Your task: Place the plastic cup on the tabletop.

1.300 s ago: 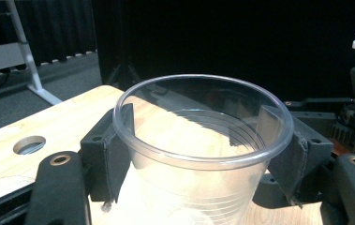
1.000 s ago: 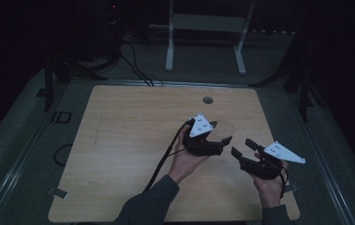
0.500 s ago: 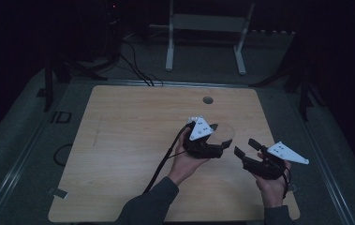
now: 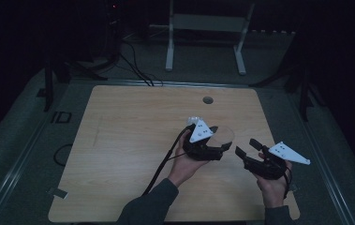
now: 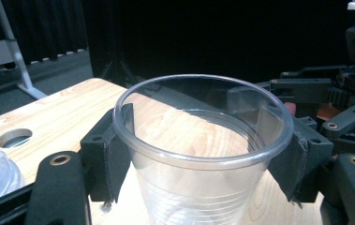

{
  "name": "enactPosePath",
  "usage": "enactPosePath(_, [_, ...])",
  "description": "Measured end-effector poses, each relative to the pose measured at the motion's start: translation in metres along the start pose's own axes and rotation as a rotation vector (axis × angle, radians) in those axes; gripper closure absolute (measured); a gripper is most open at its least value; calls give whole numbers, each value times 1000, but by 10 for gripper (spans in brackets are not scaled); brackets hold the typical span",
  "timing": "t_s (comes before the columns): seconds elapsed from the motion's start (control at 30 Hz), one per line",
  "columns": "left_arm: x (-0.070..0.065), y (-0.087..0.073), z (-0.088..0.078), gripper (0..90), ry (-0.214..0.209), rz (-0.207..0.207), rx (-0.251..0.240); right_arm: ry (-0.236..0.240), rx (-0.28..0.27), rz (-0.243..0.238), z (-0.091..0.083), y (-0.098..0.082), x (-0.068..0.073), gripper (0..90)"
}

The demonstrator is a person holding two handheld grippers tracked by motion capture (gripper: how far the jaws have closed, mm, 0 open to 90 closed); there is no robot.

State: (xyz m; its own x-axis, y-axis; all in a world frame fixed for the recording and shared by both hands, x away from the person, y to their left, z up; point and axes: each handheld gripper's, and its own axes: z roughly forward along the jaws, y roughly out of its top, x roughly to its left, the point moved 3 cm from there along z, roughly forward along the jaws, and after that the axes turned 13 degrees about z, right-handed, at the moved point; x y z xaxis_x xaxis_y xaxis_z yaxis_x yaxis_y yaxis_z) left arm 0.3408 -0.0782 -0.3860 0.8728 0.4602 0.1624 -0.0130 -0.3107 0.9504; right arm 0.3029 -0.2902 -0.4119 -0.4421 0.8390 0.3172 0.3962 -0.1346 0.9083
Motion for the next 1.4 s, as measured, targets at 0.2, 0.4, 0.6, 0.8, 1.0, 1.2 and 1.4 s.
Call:
enactPosePath(0.2, [-1,-4,1,297,-2,-2,0,-2,-2,3,-1,0,-1,295])
enactPosePath(0.4, [-2,-7,1,296,-5,4,-1,-2,-3,4,-1,0,-2,296])
enactPosePath(0.6, [-1,-10,2,297,-8,3,5,-5,-3,7,-1,0,-2,295])
enactPosePath(0.8, [-1,-13,2,297,-6,2,7,-9,-5,8,-2,0,-4,295])
enactPosePath(1.0, [-2,-16,3,296,-7,-4,8,-10,-6,12,-1,0,-5,295])
enactPosePath(1.2, [-2,-18,3,296,-6,-9,8,-12,-9,10,-2,1,-6,295])
enactPosePath(1.4, [-2,-21,3,297,-13,-5,1,-12,-8,11,-2,1,-6,295])
